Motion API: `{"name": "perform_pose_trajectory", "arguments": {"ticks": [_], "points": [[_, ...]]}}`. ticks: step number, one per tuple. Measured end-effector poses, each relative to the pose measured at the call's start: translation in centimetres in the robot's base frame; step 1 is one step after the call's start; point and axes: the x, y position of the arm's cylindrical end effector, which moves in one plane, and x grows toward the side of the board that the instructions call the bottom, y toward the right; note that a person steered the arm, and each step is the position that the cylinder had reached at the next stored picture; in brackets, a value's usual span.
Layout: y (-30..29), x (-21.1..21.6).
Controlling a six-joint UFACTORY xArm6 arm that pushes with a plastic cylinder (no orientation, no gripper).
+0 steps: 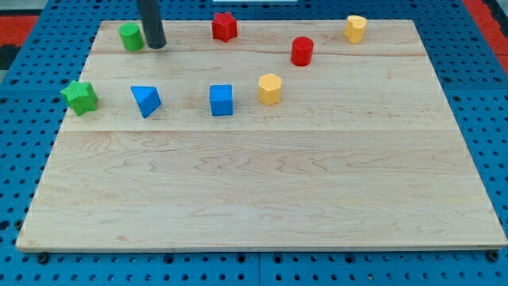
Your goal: Move the green circle to the top left of the board
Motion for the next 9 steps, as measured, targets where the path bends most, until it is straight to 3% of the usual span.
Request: {"name": "perform_pose_trajectory", "arguments": {"ticks": [1, 2, 3, 4, 9], "points": [[-5.3, -1.1], [-3.3, -0.8], [6.6, -0.3], [11.0, -0.2], [16.7, -0.2]]}}
